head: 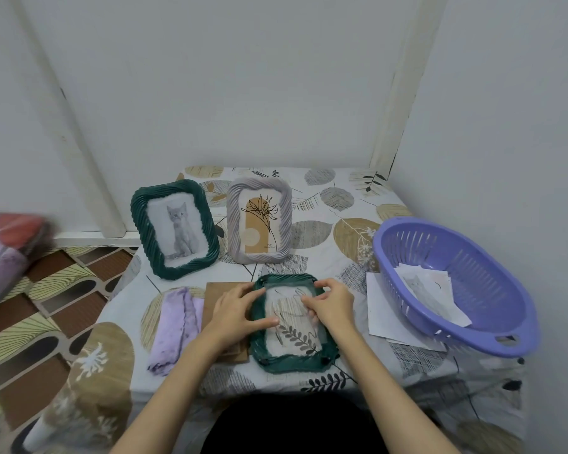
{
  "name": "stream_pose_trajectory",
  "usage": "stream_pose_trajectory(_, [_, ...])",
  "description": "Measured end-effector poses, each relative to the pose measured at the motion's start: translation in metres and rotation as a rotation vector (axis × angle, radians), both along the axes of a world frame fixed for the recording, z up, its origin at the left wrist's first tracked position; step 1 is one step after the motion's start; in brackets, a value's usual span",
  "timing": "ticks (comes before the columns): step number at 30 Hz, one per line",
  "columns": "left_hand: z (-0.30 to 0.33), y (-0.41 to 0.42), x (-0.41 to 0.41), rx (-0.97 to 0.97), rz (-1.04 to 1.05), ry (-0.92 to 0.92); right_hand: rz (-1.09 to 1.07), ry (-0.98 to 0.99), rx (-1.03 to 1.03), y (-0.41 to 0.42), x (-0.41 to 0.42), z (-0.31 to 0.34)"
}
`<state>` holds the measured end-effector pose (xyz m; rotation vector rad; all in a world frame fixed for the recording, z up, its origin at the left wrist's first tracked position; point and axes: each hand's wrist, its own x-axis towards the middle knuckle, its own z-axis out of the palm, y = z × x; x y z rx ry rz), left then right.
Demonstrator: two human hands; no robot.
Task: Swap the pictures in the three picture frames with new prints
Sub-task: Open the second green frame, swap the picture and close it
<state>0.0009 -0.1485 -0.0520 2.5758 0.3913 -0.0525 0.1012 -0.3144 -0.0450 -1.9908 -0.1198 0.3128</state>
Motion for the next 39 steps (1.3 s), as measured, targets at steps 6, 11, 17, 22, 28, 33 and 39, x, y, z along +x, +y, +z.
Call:
stream_pose_trajectory(6, [0.006, 0.001, 0.000, 0.052, -0.057, 0.091, 0.136, -0.256, -0.382, 0.005, -0.007, 0.004])
stream_pose_trajectory(11, [0.007, -0.001, 0.000, 0.049, -0.067, 0.114, 0.224, -0.408, -0.653, -0.001, -0.013, 0.005])
stream_pose_trajectory(17, [0.010, 0.002, 0.000, 0.011, -0.069, 0.117, 0.411, -0.537, -0.665, -0.016, -0.012, -0.003])
stream_pose_trajectory(22, [0.009, 0.002, 0.001, -0.001, -0.060, 0.110, 0.438, -0.553, -0.693, -0.022, -0.016, -0.005])
stream_pose_trajectory(28, [0.009, 0.001, 0.001, 0.011, -0.058, 0.116, 0.437, -0.570, -0.721, -0.019, -0.016, -0.007])
stream_pose_trajectory(33, [0.009, -0.001, 0.000, 0.021, -0.066, 0.126, 0.439, -0.552, -0.710, -0.019, -0.018, -0.008])
stream_pose_trajectory(39, [0.010, 0.000, 0.001, 0.017, -0.071, 0.131, 0.449, -0.532, -0.687, -0.020, -0.016, -0.007])
